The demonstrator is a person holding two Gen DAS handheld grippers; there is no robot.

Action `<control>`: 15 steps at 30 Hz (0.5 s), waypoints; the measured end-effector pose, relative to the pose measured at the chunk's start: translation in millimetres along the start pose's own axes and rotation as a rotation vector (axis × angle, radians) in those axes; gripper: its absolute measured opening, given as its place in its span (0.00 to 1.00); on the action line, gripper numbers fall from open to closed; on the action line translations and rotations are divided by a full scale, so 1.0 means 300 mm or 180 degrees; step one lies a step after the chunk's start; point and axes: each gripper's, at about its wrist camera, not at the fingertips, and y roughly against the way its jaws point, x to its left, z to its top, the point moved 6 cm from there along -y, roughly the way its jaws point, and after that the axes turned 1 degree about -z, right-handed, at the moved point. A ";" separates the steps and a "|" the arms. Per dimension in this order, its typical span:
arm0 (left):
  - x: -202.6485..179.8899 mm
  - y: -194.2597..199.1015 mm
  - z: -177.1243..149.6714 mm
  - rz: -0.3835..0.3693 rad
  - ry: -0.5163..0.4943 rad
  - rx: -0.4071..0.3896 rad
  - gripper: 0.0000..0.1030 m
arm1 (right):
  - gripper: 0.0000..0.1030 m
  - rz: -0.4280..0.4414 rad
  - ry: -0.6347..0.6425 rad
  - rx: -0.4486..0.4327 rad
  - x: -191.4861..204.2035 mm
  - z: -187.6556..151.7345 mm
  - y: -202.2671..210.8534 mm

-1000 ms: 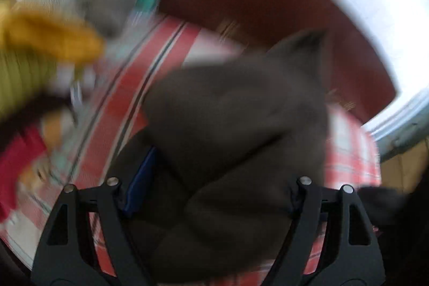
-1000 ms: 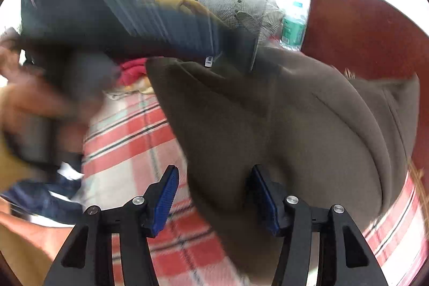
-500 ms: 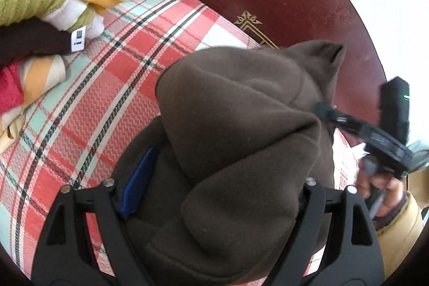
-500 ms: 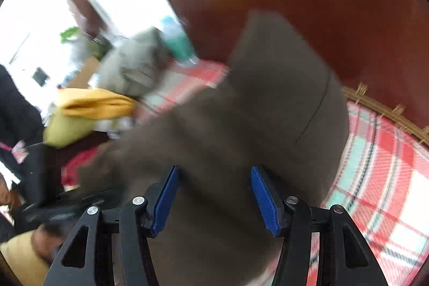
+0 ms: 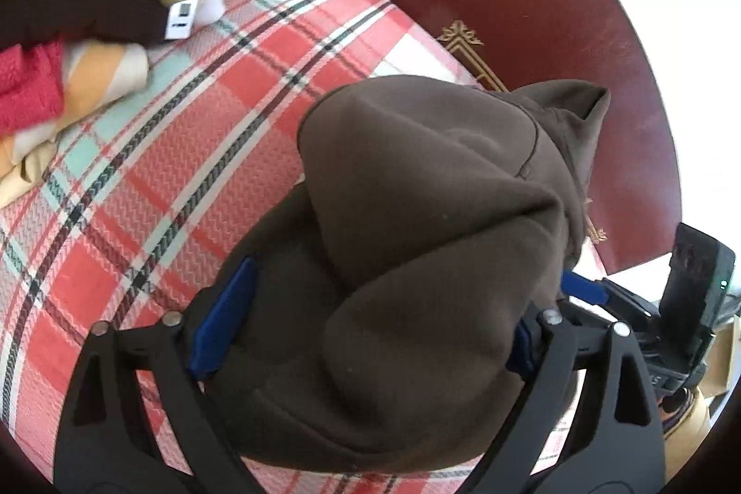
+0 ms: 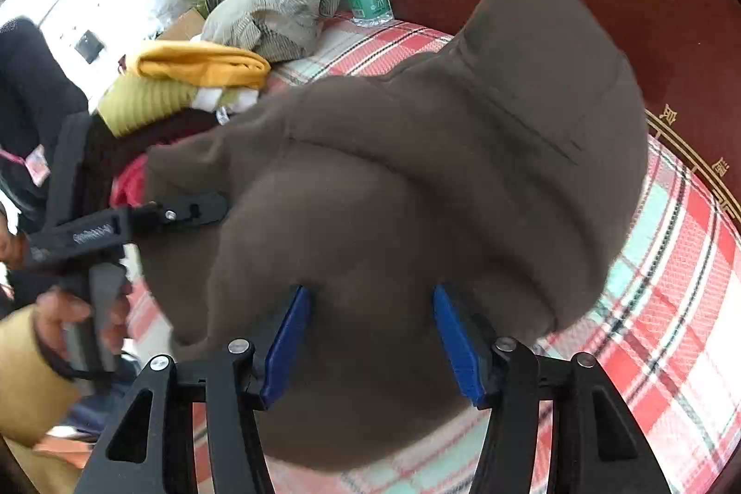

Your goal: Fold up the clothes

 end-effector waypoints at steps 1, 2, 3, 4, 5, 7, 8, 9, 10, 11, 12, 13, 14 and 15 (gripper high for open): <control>0.000 0.007 0.001 -0.0027 0.0052 0.0011 0.90 | 0.58 0.0097 -0.0114 -0.0038 -0.006 0.005 0.010; -0.003 0.030 -0.003 -0.0044 0.0085 -0.0023 0.90 | 0.62 0.0194 -0.0228 -0.0076 -0.012 0.010 0.021; -0.007 0.058 -0.008 -0.0061 0.0115 -0.0068 0.90 | 0.64 0.0313 -0.0353 -0.0096 -0.022 0.014 0.033; -0.012 0.085 -0.014 -0.0077 0.0145 -0.0113 0.90 | 0.65 0.0474 -0.0516 -0.0107 -0.041 0.012 0.054; -0.011 0.117 -0.026 -0.0128 0.0210 -0.0166 0.90 | 0.70 0.0611 -0.0682 -0.0143 -0.071 0.004 0.081; -0.001 0.180 -0.065 -0.0265 0.0399 -0.0226 0.90 | 0.76 0.0794 -0.1021 -0.0256 -0.148 -0.020 0.128; 0.005 0.201 -0.087 -0.0324 0.0470 -0.0237 0.90 | 0.83 0.0854 -0.1228 -0.0325 -0.199 -0.036 0.146; 0.010 0.221 -0.109 -0.0386 0.0542 -0.0245 0.90 | 0.85 0.0896 -0.1442 -0.0388 -0.252 -0.052 0.156; 0.013 0.229 -0.130 -0.0436 0.0619 -0.0233 0.90 | 0.86 0.0941 -0.1665 -0.0421 -0.306 -0.067 0.151; 0.012 0.226 -0.153 -0.0505 0.0694 -0.0198 0.91 | 0.89 0.1009 -0.1857 -0.0415 -0.349 -0.076 0.136; 0.009 0.215 -0.180 -0.0553 0.0770 -0.0141 0.91 | 0.91 0.1110 -0.2010 -0.0394 -0.377 -0.080 0.110; 0.004 0.202 -0.199 -0.0565 0.0825 -0.0095 0.91 | 0.95 0.1217 -0.2130 -0.0366 -0.394 -0.083 0.074; -0.004 0.184 -0.211 -0.0585 0.0860 -0.0058 0.91 | 0.97 0.1316 -0.2234 -0.0332 -0.406 -0.083 0.035; -0.012 0.165 -0.220 -0.0599 0.0889 -0.0053 0.91 | 0.97 0.1423 -0.2321 -0.0309 -0.411 -0.074 -0.005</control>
